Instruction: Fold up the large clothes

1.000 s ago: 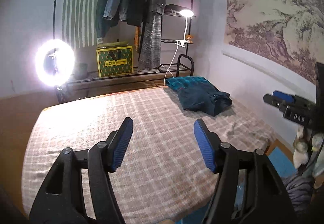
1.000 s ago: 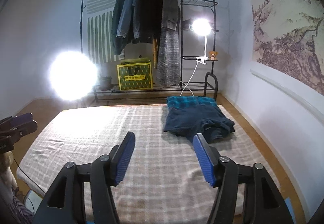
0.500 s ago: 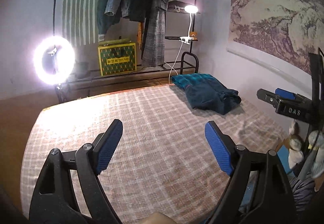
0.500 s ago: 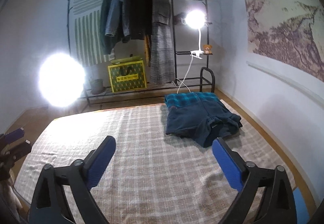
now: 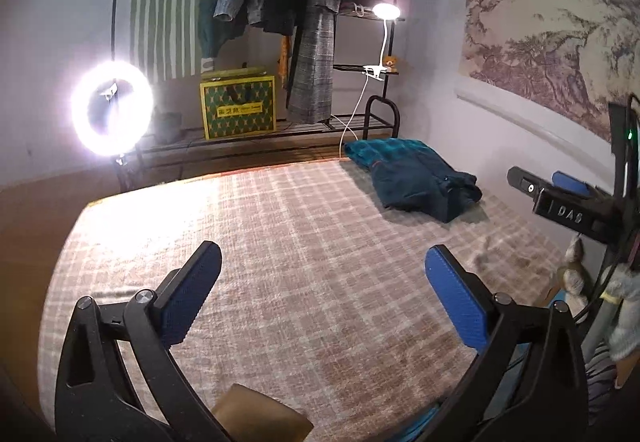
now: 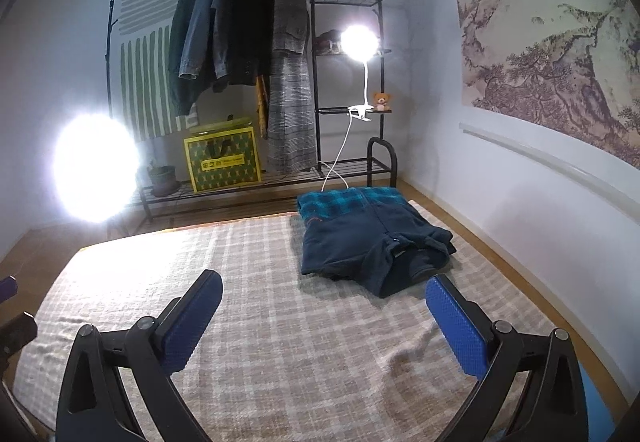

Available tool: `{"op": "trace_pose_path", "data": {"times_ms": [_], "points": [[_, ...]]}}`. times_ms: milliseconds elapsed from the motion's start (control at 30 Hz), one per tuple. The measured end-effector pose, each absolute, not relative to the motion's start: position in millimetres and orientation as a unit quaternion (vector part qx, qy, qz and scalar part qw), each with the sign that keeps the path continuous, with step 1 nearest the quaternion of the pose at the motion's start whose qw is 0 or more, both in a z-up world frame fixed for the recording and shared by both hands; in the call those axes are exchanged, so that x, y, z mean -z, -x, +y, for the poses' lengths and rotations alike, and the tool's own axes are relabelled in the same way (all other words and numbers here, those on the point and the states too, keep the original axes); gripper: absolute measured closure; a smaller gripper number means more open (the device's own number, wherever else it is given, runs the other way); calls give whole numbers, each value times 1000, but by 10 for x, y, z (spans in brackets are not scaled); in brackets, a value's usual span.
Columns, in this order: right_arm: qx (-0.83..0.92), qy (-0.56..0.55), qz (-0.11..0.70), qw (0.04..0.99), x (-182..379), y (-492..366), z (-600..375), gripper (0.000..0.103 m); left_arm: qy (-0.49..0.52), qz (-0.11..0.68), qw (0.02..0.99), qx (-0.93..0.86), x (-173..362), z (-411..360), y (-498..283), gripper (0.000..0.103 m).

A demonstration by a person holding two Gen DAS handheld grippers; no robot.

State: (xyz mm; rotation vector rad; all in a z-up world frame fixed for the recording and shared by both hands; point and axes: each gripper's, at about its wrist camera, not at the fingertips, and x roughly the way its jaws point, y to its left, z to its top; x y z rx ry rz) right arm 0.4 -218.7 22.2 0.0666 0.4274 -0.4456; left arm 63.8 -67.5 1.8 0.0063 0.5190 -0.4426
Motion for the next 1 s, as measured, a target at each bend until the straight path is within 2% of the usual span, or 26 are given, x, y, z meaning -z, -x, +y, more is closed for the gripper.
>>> {"op": "trace_pose_path", "data": {"times_ms": [1000], "points": [[231,-28,200,952,-162,-13,-2119,0,-10,257,947,192,13,-580,-632,0]]}}
